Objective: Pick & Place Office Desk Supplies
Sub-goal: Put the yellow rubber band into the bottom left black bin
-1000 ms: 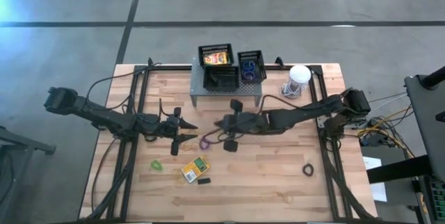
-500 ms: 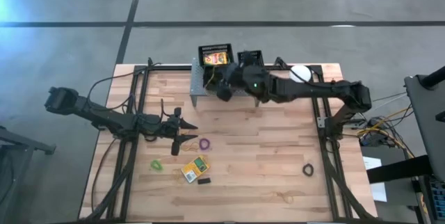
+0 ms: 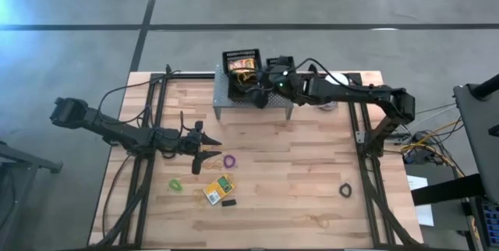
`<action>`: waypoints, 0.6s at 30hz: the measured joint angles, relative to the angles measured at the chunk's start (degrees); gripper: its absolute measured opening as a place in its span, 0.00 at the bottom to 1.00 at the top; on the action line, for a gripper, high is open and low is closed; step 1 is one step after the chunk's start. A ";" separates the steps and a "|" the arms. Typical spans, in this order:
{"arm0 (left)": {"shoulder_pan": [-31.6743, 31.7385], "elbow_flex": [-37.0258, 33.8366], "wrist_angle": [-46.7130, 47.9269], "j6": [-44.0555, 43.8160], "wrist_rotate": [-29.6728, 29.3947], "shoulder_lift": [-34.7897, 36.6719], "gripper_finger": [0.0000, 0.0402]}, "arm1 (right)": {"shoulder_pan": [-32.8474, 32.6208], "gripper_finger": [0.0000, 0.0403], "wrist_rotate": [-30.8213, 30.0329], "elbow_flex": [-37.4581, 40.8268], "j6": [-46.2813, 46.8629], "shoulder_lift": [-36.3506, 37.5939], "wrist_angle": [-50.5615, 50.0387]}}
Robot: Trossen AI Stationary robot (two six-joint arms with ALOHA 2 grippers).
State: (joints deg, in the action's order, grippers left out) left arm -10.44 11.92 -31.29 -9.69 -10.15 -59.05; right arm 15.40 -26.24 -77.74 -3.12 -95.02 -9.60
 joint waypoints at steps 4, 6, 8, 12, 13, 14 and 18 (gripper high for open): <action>0.00 0.00 -0.09 0.01 0.00 0.00 0.41 | -0.36 0.02 2.46 0.73 0.05 0.00 -0.37; 0.02 0.00 -0.20 0.02 0.02 0.00 0.41 | -0.53 0.02 2.81 0.67 0.16 0.00 -0.71; 0.02 0.00 -0.24 0.02 0.02 0.00 0.41 | -0.55 0.02 2.91 0.51 0.43 0.01 -1.05; 0.01 0.00 -0.24 -0.30 0.02 0.02 0.41 | -0.48 0.04 2.87 0.51 2.91 0.08 -2.94; 0.00 0.00 -0.23 -0.46 0.02 0.02 0.41 | -0.44 0.05 2.83 0.51 3.17 0.12 -3.32; 0.00 0.00 -0.22 -0.48 0.02 0.02 0.41 | -0.44 0.06 2.82 0.51 3.57 0.14 -3.82; 0.02 0.00 -0.22 -0.42 0.02 0.02 0.41 | -0.50 0.16 2.78 0.51 5.48 0.40 -6.09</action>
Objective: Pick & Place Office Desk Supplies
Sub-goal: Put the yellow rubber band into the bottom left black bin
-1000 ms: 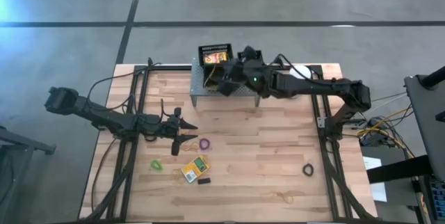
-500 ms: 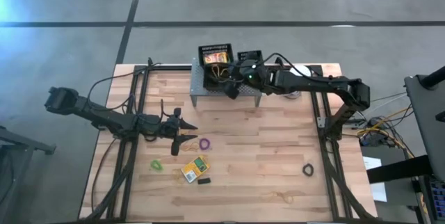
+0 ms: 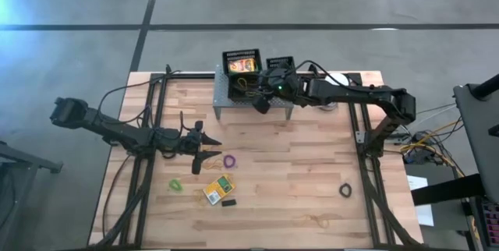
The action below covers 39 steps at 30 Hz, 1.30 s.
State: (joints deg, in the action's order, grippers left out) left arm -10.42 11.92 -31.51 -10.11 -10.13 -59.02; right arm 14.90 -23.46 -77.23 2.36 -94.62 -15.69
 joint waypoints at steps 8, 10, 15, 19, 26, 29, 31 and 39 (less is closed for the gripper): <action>0.00 0.00 -0.11 -0.31 -0.39 0.02 0.41 | -2.83 0.33 -0.07 0.00 0.21 3.67 -0.12; 0.00 0.02 -0.47 -0.46 -0.40 0.02 0.41 | -4.76 0.35 -0.07 0.02 -0.04 5.37 -0.03; 0.00 0.11 -2.62 -0.42 -0.41 0.02 0.41 | -12.04 0.36 -0.24 1.71 -1.03 9.12 0.78; -0.02 0.11 -7.91 0.95 -0.40 0.02 0.41 | -19.64 0.33 -0.20 5.14 -0.97 10.57 1.95; -0.04 0.49 -19.31 5.31 1.18 0.02 0.41 | -32.61 0.30 -0.08 14.91 0.29 10.15 9.30; -0.04 1.97 -19.71 5.21 2.55 -0.08 0.41 | -37.05 0.28 -0.41 20.12 2.11 10.13 13.01; -0.03 3.27 -19.76 4.08 2.81 -1.02 0.41 | -38.91 0.27 -0.46 23.74 4.18 10.13 16.06; -0.02 16.09 4.78 0.76 0.01 -4.94 0.41 | -40.13 0.23 -0.93 36.91 10.73 10.11 32.42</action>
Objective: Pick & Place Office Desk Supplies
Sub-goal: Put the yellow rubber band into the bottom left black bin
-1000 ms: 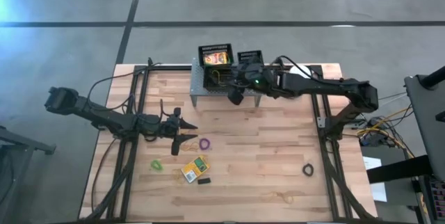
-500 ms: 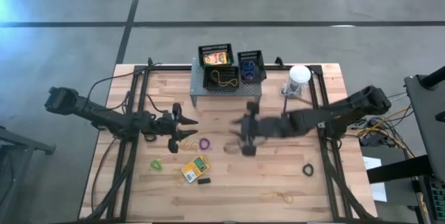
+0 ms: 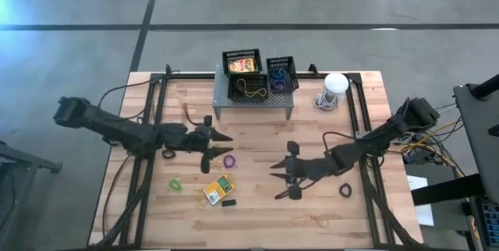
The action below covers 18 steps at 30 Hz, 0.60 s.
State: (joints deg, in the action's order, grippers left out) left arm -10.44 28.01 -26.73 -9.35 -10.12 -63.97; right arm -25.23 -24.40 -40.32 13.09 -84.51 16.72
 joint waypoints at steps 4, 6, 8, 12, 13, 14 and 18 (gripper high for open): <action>0.02 12.05 35.14 -7.53 -9.58 -0.83 0.41 | 0.35 0.22 -2.55 4.02 -0.18 0.00 6.73; 0.02 16.79 50.41 -13.15 -12.43 -1.65 0.41 | 0.50 0.21 -2.78 5.09 -0.64 0.00 8.05; 0.02 19.85 60.56 -17.79 -12.63 -2.32 0.41 | 0.61 0.21 -2.82 5.72 -1.45 0.00 9.19; -0.11 21.17 72.36 -25.05 -9.32 -2.55 0.41 | 0.76 0.19 -2.93 6.40 -1.64 0.00 9.71; -0.13 20.79 73.77 -26.37 -8.08 -2.51 0.41 | 0.76 0.19 -3.05 6.45 -1.75 0.00 9.80; -0.19 20.14 74.63 -27.56 -6.91 -2.49 0.41 | 0.76 0.19 -3.34 6.47 -1.96 0.00 9.95; -0.35 15.52 74.24 -29.67 -2.64 -2.53 0.41 | 0.76 0.18 -4.31 6.72 -2.89 0.00 10.02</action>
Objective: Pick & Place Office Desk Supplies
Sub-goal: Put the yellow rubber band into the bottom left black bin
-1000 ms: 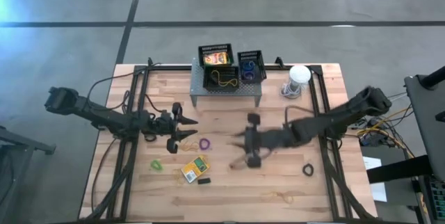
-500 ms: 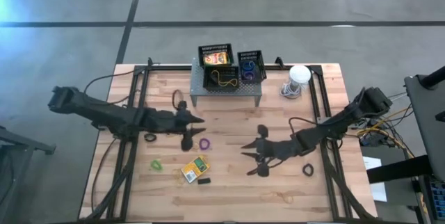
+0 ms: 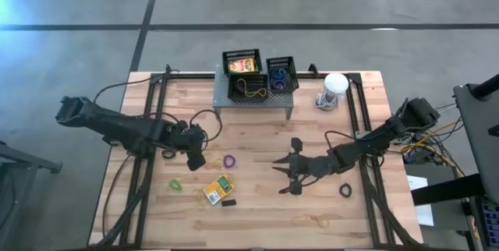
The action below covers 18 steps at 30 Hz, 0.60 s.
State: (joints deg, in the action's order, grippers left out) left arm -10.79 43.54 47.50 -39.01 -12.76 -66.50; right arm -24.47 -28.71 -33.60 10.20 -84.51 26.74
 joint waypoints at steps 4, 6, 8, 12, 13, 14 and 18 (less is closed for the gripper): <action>-0.04 -6.11 -3.90 0.11 2.61 -0.02 0.41 | 0.00 0.19 0.00 0.10 -0.76 0.00 1.45; -0.04 -9.11 -7.32 1.38 2.72 -0.02 0.41 | 0.00 0.19 0.00 0.12 -1.19 0.00 1.55; -0.04 -12.35 -12.22 3.64 2.70 -0.02 0.41 | 0.00 0.20 0.00 0.17 -1.62 0.00 1.97; -0.04 -18.66 -24.47 9.53 0.21 -0.02 0.41 | 0.30 0.19 0.01 0.17 -1.77 0.00 2.81; -0.04 -20.05 -27.14 10.93 -1.08 -0.02 0.41 | 0.40 0.19 0.02 0.17 -1.77 0.00 2.80; -0.04 -21.22 -29.43 12.06 -2.48 -0.02 0.41 | 0.51 0.18 0.01 0.17 -1.75 0.00 2.81; 0.00 -24.60 -35.64 13.34 -5.08 -0.02 0.41 | 0.88 0.17 0.02 0.17 -1.48 0.00 2.82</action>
State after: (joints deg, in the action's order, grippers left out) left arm -10.79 18.93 11.86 -25.67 -17.85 -66.52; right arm -23.59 -28.69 -33.43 8.72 -84.51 29.56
